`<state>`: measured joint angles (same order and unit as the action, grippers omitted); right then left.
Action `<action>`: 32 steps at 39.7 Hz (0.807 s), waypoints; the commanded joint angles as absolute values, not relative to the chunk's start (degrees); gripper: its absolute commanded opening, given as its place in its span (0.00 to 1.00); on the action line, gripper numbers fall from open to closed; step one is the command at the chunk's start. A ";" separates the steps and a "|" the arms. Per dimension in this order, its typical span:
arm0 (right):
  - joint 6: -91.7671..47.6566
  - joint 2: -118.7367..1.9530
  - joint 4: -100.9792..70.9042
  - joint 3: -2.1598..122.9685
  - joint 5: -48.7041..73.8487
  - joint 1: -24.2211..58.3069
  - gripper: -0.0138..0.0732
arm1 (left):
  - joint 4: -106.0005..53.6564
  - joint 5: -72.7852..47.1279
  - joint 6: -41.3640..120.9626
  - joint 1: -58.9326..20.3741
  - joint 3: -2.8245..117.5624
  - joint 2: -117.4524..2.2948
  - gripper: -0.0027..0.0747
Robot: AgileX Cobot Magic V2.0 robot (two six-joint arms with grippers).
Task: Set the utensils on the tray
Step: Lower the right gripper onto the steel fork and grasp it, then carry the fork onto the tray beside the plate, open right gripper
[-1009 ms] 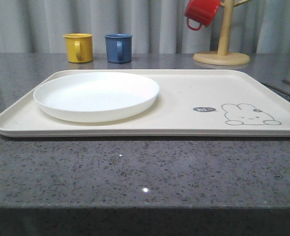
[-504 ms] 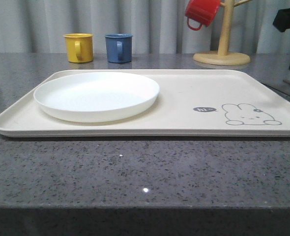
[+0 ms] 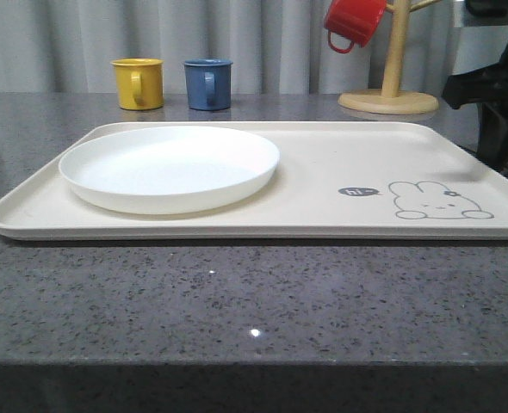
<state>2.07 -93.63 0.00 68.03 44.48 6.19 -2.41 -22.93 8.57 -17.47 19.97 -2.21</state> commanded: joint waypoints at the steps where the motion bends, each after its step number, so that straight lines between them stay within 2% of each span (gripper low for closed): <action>1: 2.13 -92.22 0.58 69.87 42.39 6.23 0.51 | -3.03 -18.45 8.16 -17.40 21.46 -2.91 0.01; 5: 2.13 -93.09 0.45 69.87 43.24 6.23 0.42 | -3.03 -18.45 8.16 -17.40 21.46 -2.91 0.01; 11: 2.20 -93.00 0.00 69.87 44.50 6.28 0.14 | -3.03 -18.45 8.16 -17.40 21.46 -2.91 0.01; 13: 2.80 -92.55 0.00 69.94 44.72 6.28 0.10 | -3.03 -18.45 8.16 -17.40 21.46 -2.91 0.01; 25: 10.48 -86.40 4.61 74.65 53.72 7.58 0.09 | -3.03 -18.45 8.16 -17.40 21.46 -2.91 0.01; 32: 19.72 -85.06 9.44 80.25 62.64 15.14 0.09 | -3.03 -18.45 8.16 -17.40 21.46 -2.91 0.01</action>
<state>15.42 -87.63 6.77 76.29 59.95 11.84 -2.41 -22.93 8.57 -17.47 19.97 -2.21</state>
